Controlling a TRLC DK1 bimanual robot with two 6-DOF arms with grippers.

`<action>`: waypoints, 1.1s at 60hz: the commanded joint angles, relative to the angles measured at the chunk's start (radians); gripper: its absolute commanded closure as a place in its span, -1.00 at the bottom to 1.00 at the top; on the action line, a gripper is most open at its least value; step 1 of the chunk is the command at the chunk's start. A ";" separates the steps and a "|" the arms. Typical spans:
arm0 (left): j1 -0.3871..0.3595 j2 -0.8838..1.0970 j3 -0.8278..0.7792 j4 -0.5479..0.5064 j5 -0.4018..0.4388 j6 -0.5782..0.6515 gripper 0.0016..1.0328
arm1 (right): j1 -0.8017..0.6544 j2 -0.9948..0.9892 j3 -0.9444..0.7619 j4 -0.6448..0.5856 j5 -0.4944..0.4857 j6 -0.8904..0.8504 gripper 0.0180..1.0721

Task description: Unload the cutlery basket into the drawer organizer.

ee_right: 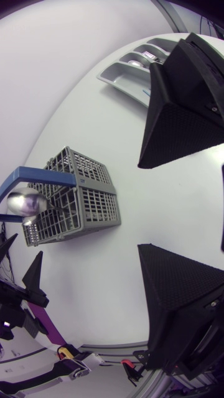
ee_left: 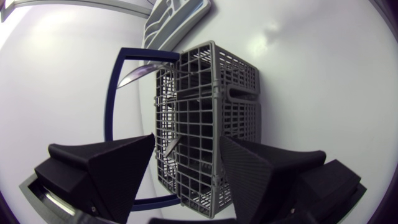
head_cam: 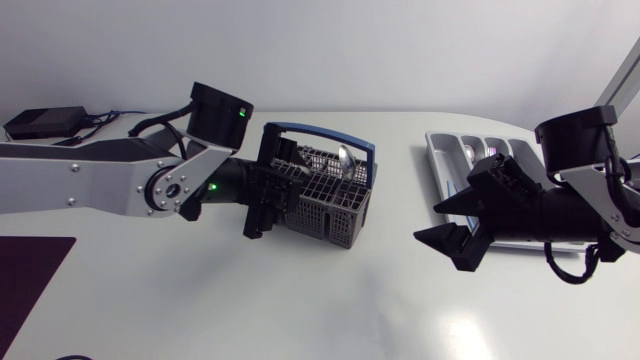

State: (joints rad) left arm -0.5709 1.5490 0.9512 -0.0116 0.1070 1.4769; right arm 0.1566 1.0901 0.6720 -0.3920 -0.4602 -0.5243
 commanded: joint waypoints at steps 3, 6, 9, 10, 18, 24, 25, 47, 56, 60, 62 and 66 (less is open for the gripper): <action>0.016 0.039 0.043 -0.018 -0.020 0.137 -0.52 | 0.024 -0.013 -0.031 0.005 0.003 0.006 -0.66; 0.022 0.045 0.055 -0.018 -0.024 0.158 -0.46 | 0.034 -0.015 -0.034 0.007 0.006 0.009 -0.66; 0.028 0.052 0.069 -0.019 -0.027 0.183 -0.43 | 0.041 -0.015 -0.037 0.007 0.006 0.012 -0.66; 0.029 0.052 0.070 -0.019 -0.029 0.187 -0.43 | 0.043 -0.015 -0.037 0.007 0.008 0.012 -0.66; 0.036 0.080 0.101 -0.014 -0.044 0.252 -0.33 | 0.066 -0.015 -0.040 0.012 0.014 0.021 -0.66; 0.037 0.094 0.113 -0.007 -0.047 0.283 -0.17 | 0.074 -0.012 -0.038 0.021 0.017 0.030 -0.66; 0.037 0.095 0.120 -0.007 -0.047 0.287 -0.15 | 0.075 -0.012 -0.040 0.021 0.017 0.032 -0.66; 0.036 0.138 0.149 0.007 -0.061 0.362 0.15 | 0.084 -0.006 -0.052 0.044 0.020 0.038 -0.66; 0.036 0.154 0.147 0.016 -0.067 0.378 0.18 | 0.084 -0.004 -0.054 0.047 0.020 0.038 -0.66; 0.036 0.164 0.147 0.029 -0.069 0.384 0.18 | 0.086 -0.004 -0.054 0.047 0.020 0.038 -0.66; 0.036 0.169 0.147 0.033 -0.069 0.384 0.19 | 0.086 -0.006 -0.052 0.047 0.020 0.038 -0.66; 0.036 0.171 0.147 0.038 -0.069 0.387 0.27 | 0.089 -0.006 -0.054 0.047 0.020 0.038 -0.66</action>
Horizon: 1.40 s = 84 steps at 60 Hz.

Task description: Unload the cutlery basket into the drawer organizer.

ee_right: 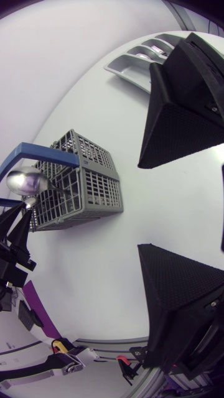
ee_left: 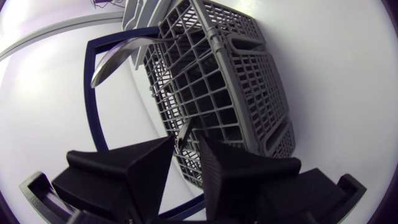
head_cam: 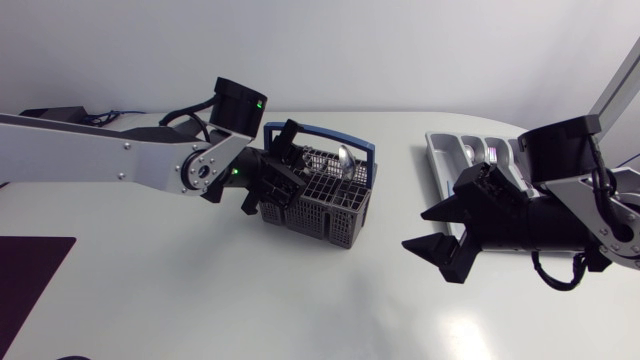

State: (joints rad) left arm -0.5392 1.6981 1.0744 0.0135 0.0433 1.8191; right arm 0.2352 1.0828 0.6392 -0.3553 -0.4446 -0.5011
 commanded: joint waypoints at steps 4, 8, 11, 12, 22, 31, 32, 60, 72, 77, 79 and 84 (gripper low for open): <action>0.004 0.029 0.022 0.026 -0.008 0.051 0.35 | 0.013 0.002 -0.024 0.010 0.004 0.015 -0.66; 0.004 0.029 0.022 0.034 -0.008 0.051 0.45 | 0.013 0.002 -0.024 0.010 0.004 0.015 -0.66; 0.002 0.031 0.019 0.043 -0.008 0.049 0.55 | 0.013 0.002 -0.023 0.012 0.004 0.015 -0.66; 0.002 0.031 0.019 0.046 -0.010 0.049 0.59 | 0.013 0.002 -0.023 0.012 0.004 0.015 -0.66; 0.002 0.032 0.015 0.054 -0.013 0.048 0.77 | 0.013 -0.003 -0.023 0.010 0.006 0.015 -0.66; 0.004 0.032 0.009 0.055 -0.019 0.045 0.80 | 0.012 -0.004 -0.027 0.010 0.006 0.015 -0.66; 0.004 0.031 0.007 0.055 -0.019 0.045 0.80 | 0.012 -0.004 -0.029 0.010 0.006 0.015 -0.66; -0.005 -0.089 -0.056 0.089 -0.040 -0.011 0.80 | 0.041 -0.024 -0.029 0.003 0.027 0.029 -0.66; -0.010 -0.149 -0.088 0.105 -0.054 -0.027 0.80 | 0.062 -0.055 -0.033 -0.013 0.041 0.038 -0.66; -0.011 -0.167 -0.094 0.112 -0.060 -0.030 0.80 | 0.076 -0.069 -0.033 -0.022 0.050 0.042 -0.66; -0.013 -0.172 -0.096 0.118 -0.062 -0.030 0.80 | 0.081 -0.073 -0.033 -0.027 0.053 0.042 -0.66; -0.019 -0.189 -0.102 0.126 -0.066 -0.044 0.80 | 0.085 -0.089 -0.033 -0.036 0.058 0.047 -0.66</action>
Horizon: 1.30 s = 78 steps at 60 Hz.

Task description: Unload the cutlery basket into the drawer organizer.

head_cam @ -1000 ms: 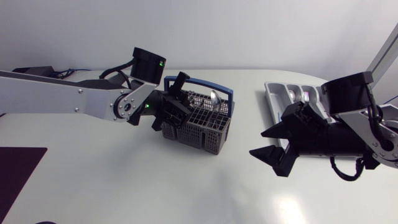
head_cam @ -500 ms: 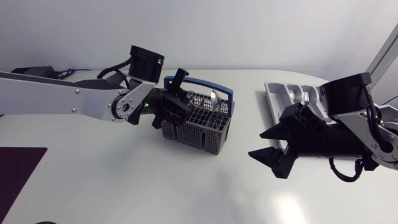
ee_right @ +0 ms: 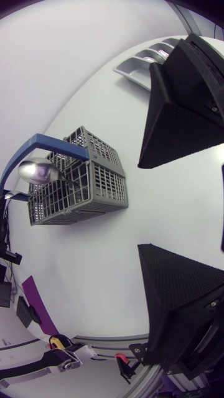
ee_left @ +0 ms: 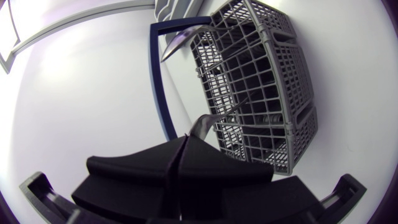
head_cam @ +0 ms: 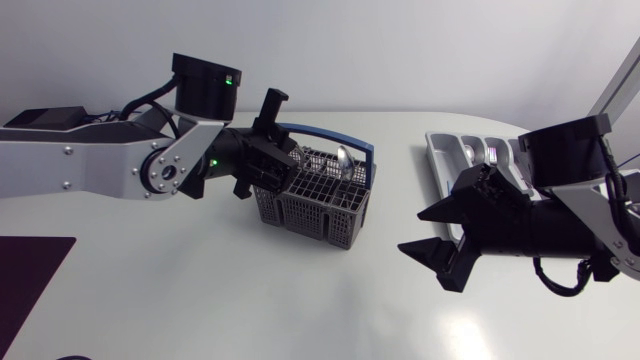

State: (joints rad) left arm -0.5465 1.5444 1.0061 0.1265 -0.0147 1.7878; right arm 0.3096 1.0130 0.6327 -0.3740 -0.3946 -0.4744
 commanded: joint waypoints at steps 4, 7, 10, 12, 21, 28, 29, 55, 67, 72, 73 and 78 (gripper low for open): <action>-0.021 -0.044 -0.040 0.018 -0.011 -0.022 0.80 | 0.019 -0.028 -0.027 -0.025 0.016 0.023 -0.66; -0.027 -0.052 -0.043 0.028 -0.016 -0.022 0.80 | 0.020 -0.034 -0.028 -0.026 0.017 0.025 -0.66; -0.032 -0.060 -0.043 0.032 -0.027 -0.024 0.80 | 0.023 -0.042 -0.028 -0.034 0.020 0.025 -0.66; -0.033 -0.066 -0.043 0.033 -0.030 -0.024 0.80 | 0.023 -0.045 -0.028 -0.037 0.022 0.025 -0.66; -0.043 -0.107 -0.046 0.035 -0.051 -0.028 0.80 | 0.023 -0.070 -0.028 -0.046 0.028 0.025 -0.66; -0.053 -0.150 -0.060 0.032 -0.065 -0.050 0.80 | 0.028 -0.083 -0.033 -0.049 0.030 0.031 -0.66; -0.055 -0.152 -0.060 0.032 -0.067 -0.050 0.80 | 0.028 -0.085 -0.033 -0.049 0.030 0.031 -0.66; -0.179 -0.337 -0.024 -0.217 -0.169 -0.493 0.80 | 0.082 -0.280 -0.136 0.021 0.106 0.039 -0.65; -0.297 -0.348 0.023 -0.357 -0.218 -0.752 0.80 | 0.200 -0.386 -0.177 0.055 0.226 0.037 -0.65; -0.336 -0.326 0.072 -0.429 -0.226 -0.890 0.80 | 0.258 -0.419 -0.191 0.070 0.281 0.040 -0.65; -0.343 -0.323 0.078 -0.439 -0.228 -0.910 0.80 | 0.273 -0.425 -0.194 0.073 0.293 0.043 -0.65; -0.362 -0.287 0.126 -0.496 -0.231 -1.027 0.81 | 0.332 -0.458 -0.206 0.087 0.347 0.046 -0.65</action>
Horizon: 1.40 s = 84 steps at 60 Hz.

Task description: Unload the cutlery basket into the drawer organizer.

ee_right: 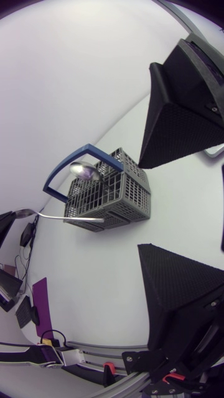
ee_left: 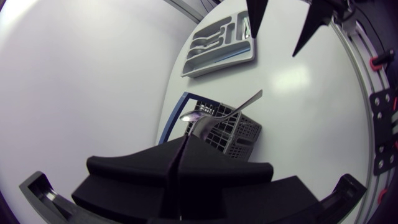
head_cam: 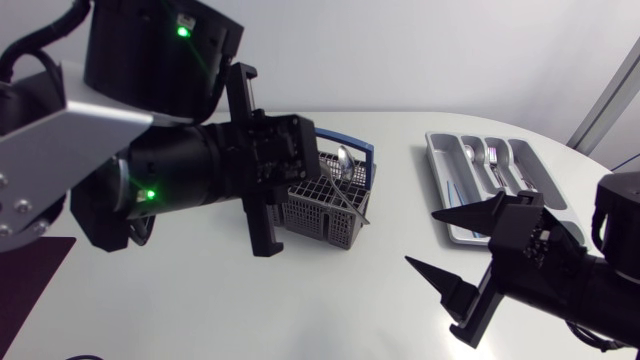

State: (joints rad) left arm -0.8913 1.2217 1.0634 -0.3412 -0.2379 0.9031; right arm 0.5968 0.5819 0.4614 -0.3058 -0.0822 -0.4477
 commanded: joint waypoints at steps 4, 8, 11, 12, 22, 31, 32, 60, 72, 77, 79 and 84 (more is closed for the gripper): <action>-0.020 0.076 0.110 -0.073 -0.006 -0.213 0.81 | 0.103 -0.044 -0.038 0.036 0.085 0.017 -0.65; -0.021 0.108 0.148 -0.113 0.003 -0.271 0.81 | 0.144 -0.045 -0.044 0.060 0.131 0.007 -0.65; -0.021 0.133 0.176 -0.145 0.014 -0.319 0.83 | 0.181 -0.045 -0.046 0.077 0.171 0.003 -0.64; -0.021 0.144 0.190 -0.159 0.026 -0.339 0.84 | 0.190 -0.045 -0.046 0.082 0.180 0.001 -0.64; -0.017 0.216 0.282 -0.239 0.098 -0.444 0.86 | 0.248 -0.004 -0.050 0.163 0.248 -0.017 -0.47; -0.020 0.260 0.331 -0.282 0.160 -0.523 0.88 | 0.271 0.067 -0.052 0.246 0.295 -0.046 -0.37; -0.020 0.269 0.345 -0.294 0.175 -0.540 0.88 | 0.274 0.075 -0.052 0.257 0.303 -0.049 -0.35; -0.028 0.352 0.464 -0.427 0.230 -0.656 0.91 | 0.293 0.187 -0.086 0.458 0.447 -0.209 0.16; -0.031 0.368 0.481 -0.463 0.230 -0.676 0.91 | 0.294 0.223 -0.090 0.494 0.464 -0.233 0.32; -0.031 0.374 0.491 -0.469 0.230 -0.678 0.91 | 0.308 0.236 -0.096 0.508 0.481 -0.243 0.32; -0.031 0.375 0.494 -0.472 0.230 -0.678 0.91 | 0.310 0.236 -0.096 0.508 0.484 -0.246 0.32; -0.028 0.383 0.506 -0.481 0.230 -0.678 0.91 | 0.313 0.236 -0.096 0.508 0.490 -0.252 0.49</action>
State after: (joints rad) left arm -0.9150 1.5803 1.5276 -0.8108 -0.0143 0.2539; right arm 0.8982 0.8066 0.3920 0.1867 0.3916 -0.6697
